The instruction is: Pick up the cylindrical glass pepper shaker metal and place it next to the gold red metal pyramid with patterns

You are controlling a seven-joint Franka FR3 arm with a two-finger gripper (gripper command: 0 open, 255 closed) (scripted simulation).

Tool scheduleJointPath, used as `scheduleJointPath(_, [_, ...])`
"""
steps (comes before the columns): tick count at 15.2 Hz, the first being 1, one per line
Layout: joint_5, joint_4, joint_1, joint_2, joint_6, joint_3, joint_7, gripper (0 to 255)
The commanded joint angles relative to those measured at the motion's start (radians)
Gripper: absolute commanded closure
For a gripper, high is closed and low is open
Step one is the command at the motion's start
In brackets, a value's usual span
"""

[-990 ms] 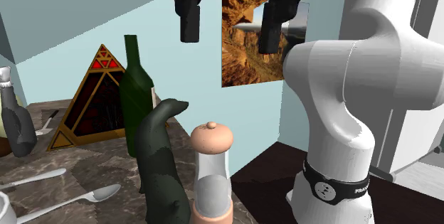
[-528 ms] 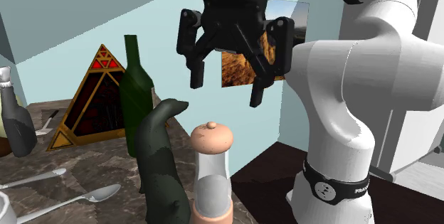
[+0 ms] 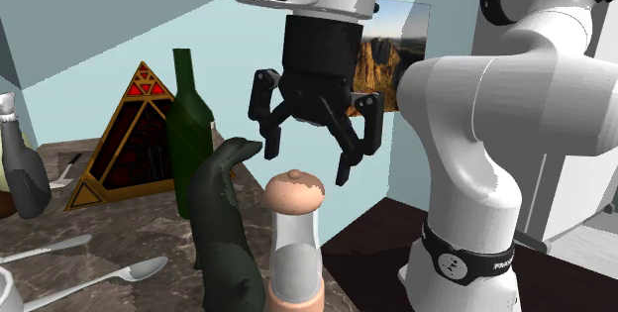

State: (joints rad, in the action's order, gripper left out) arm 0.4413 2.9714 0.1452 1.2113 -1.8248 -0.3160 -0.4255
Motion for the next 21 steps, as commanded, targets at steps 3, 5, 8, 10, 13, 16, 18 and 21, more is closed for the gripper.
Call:
scheduleJointPath(3, [0.039, 0.053, 0.023, -0.016, -0.069, -0.035, -0.002, 0])
scheduleJointPath(5, [0.039, 0.053, 0.023, -0.015, -0.069, -0.035, -0.002, 0])
scheduleJointPath(8, [0.039, 0.053, 0.023, -0.016, -0.069, -0.035, -0.002, 0])
scheduleJointPath(10, [0.039, 0.053, 0.023, -0.016, -0.069, -0.035, -0.002, 0])
scheduleJointPath(13, [0.039, 0.053, 0.023, -0.015, -0.069, -0.035, -0.002, 255])
scheduleJointPath(16, [0.039, 0.053, 0.023, -0.016, -0.069, -0.035, -0.002, 255])
scheduleJointPath(18, [0.039, 0.053, 0.023, -0.016, -0.069, -0.035, -0.002, 255])
scheduleJointPath(21, [0.039, 0.053, 0.023, -0.016, -0.069, -0.035, -0.002, 255])
